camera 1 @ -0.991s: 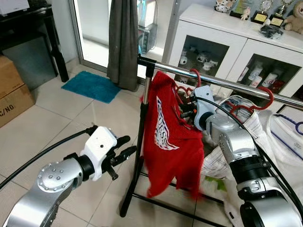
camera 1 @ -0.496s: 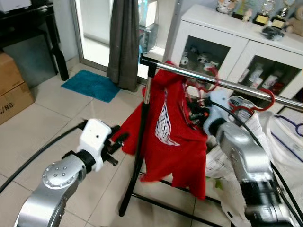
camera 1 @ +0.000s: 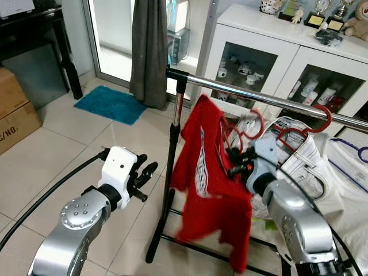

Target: Hang hanger

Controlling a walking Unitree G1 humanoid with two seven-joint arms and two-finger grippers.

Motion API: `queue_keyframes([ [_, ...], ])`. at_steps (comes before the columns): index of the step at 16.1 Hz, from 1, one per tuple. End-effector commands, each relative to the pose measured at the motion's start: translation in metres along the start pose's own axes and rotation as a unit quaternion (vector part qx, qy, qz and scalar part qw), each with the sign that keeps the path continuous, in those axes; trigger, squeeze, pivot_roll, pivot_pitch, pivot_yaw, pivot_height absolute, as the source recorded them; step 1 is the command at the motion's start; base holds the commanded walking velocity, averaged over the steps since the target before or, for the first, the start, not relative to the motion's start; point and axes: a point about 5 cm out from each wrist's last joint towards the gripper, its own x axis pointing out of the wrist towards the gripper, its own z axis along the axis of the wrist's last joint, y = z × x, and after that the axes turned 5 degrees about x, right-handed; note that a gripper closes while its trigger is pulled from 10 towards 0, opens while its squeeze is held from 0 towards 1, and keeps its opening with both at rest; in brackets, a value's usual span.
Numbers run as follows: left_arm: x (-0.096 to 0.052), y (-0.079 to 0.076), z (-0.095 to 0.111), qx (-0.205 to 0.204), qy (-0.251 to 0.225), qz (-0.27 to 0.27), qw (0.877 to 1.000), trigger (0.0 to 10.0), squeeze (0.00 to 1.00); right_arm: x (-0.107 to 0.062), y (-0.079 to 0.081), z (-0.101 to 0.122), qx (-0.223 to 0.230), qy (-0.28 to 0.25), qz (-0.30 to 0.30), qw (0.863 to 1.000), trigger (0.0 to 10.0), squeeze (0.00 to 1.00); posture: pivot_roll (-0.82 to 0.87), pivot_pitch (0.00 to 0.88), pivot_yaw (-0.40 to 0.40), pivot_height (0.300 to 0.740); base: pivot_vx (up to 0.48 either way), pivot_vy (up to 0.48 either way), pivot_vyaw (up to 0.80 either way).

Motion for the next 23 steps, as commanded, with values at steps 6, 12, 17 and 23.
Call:
queue_keyframes([
  [6, 0.0, -0.001, 0.004, 0.007, -0.004, -0.003, 1.0, 10.0, 0.0, 0.001, 0.002, 0.01, -0.013, -0.017, 0.006, 1.0, 0.0, 0.0, -0.03, 0.0, -0.111, 0.74, -0.041, 0.0, 0.0],
  [12, 0.003, -0.002, 0.006, 0.011, -0.005, -0.012, 1.0, 10.0, 0.0, -0.001, 0.002, 0.01, -0.008, -0.019, 0.003, 1.0, 0.0, 0.0, -0.04, 0.0, -0.092, 0.74, -0.294, 0.0, 0.0],
  [17, 0.007, 0.0, 0.008, 0.02, -0.005, -0.029, 0.999, 10.0, 0.0, -0.002, 0.001, 0.008, 0.006, -0.023, -0.003, 1.0, 0.0, 0.0, -0.05, 0.0, -0.063, 0.74, -0.3, 0.0, 0.0],
  [23, 0.01, 0.001, 0.01, 0.031, -0.008, -0.039, 0.999, 10.0, 0.0, 0.001, 0.011, 0.013, 0.002, -0.037, 0.038, 0.999, 0.0, 0.0, -0.04, 0.0, -0.055, 0.74, -0.287, 0.0, 0.0],
])
